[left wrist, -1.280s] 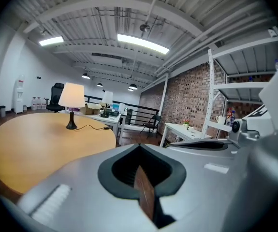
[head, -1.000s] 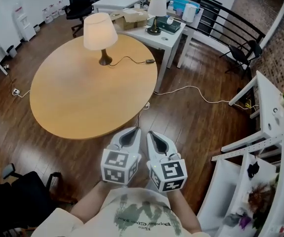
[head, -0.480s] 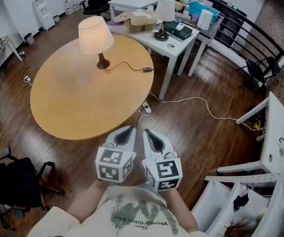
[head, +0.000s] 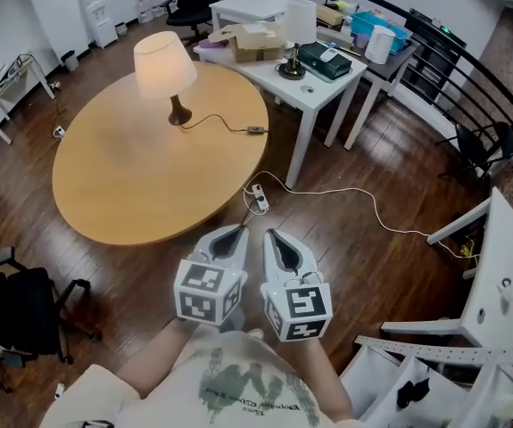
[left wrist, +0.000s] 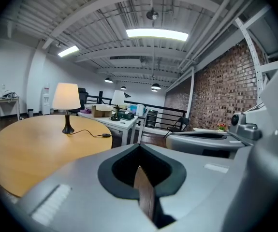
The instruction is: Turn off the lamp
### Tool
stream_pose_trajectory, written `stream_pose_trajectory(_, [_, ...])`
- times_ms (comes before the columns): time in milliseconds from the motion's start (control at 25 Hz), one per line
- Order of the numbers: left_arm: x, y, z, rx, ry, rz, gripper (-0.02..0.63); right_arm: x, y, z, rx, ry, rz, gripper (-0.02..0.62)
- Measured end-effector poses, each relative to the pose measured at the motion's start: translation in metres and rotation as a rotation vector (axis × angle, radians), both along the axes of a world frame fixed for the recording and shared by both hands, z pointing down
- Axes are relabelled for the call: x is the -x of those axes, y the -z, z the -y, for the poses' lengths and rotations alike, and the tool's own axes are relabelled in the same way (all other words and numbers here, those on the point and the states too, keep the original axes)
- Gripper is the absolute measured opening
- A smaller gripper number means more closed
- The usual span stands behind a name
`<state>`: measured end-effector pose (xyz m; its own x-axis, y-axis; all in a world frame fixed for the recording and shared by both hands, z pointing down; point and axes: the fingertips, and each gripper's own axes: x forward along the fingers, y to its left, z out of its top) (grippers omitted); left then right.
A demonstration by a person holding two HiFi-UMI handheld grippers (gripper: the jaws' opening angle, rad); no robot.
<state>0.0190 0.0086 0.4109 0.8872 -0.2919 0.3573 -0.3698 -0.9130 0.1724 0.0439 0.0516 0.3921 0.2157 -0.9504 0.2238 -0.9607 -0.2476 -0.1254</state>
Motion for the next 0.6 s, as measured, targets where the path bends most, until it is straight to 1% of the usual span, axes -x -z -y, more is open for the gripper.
stream_pose_trajectory(320, [-0.052, -0.009, -0.005, 0.008, -0.045, 0.026, -0.002, -0.04, -0.007, -0.005, 0.002, -0.016, 0.022, 0.002])
stream_pose_trajectory(600, [-0.11, -0.019, 0.027, 0.039, -0.065, 0.026, 0.008, -0.099, -0.019, 0.026, 0.022, -0.033, 0.034, 0.003])
